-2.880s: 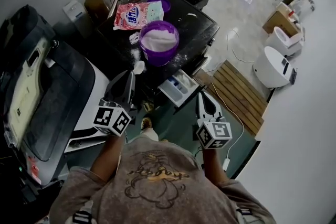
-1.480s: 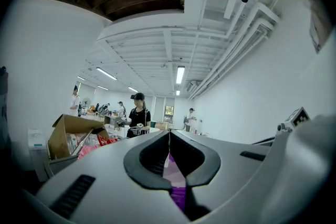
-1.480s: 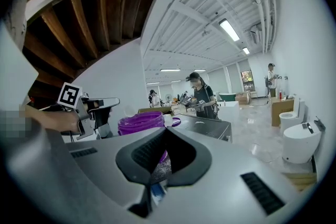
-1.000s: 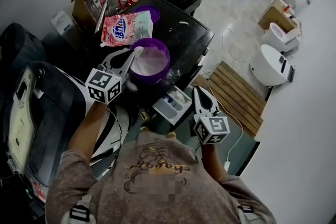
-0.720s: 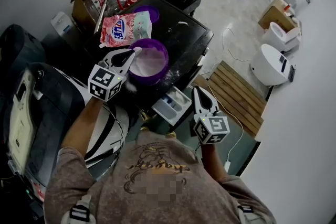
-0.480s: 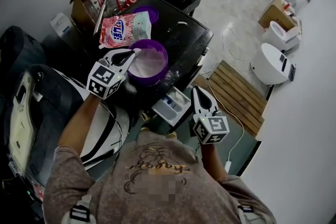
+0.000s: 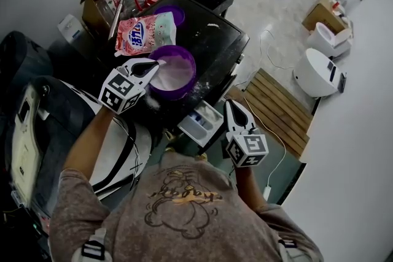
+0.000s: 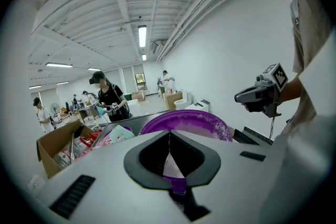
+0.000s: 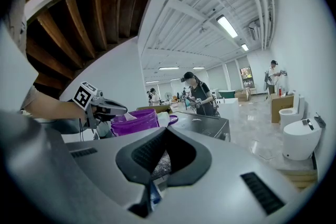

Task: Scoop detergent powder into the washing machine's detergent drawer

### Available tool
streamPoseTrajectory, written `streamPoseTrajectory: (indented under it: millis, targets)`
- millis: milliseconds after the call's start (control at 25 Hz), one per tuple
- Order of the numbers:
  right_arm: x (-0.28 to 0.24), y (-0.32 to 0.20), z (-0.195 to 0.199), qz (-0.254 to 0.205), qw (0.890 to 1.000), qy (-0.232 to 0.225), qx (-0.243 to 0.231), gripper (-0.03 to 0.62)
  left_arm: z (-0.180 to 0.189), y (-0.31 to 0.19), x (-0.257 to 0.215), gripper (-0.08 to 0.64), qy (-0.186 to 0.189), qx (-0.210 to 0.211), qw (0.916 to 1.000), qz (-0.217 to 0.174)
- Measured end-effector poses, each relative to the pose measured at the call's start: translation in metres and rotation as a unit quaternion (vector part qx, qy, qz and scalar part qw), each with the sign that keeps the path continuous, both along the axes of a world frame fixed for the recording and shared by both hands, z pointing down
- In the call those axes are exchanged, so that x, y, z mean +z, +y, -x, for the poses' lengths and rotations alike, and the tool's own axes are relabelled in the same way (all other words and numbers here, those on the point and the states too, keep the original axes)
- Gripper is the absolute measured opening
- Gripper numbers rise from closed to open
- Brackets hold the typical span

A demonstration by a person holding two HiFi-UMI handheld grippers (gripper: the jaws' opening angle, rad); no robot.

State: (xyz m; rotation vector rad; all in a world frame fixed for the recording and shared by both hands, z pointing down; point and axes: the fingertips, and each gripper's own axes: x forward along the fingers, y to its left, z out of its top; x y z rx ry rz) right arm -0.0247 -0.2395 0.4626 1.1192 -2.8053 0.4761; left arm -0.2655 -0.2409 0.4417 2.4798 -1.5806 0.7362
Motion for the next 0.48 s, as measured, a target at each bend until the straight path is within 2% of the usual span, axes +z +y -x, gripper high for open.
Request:
streamPoseTrajectory:
  millis: [160,480]
  targets:
    - [0.0,0.0,0.001,-0.004,1.0,0.009,-0.001,0.0,-0.003,0.001,0.002,0.023,0.004,0.007,0.9999,0.012]
    - [0.002,0.001,-0.002,-0.003,1.0,0.0,-0.003,0.0,-0.014,0.007,0.006,0.023,0.013,0.029,0.9988,0.037]
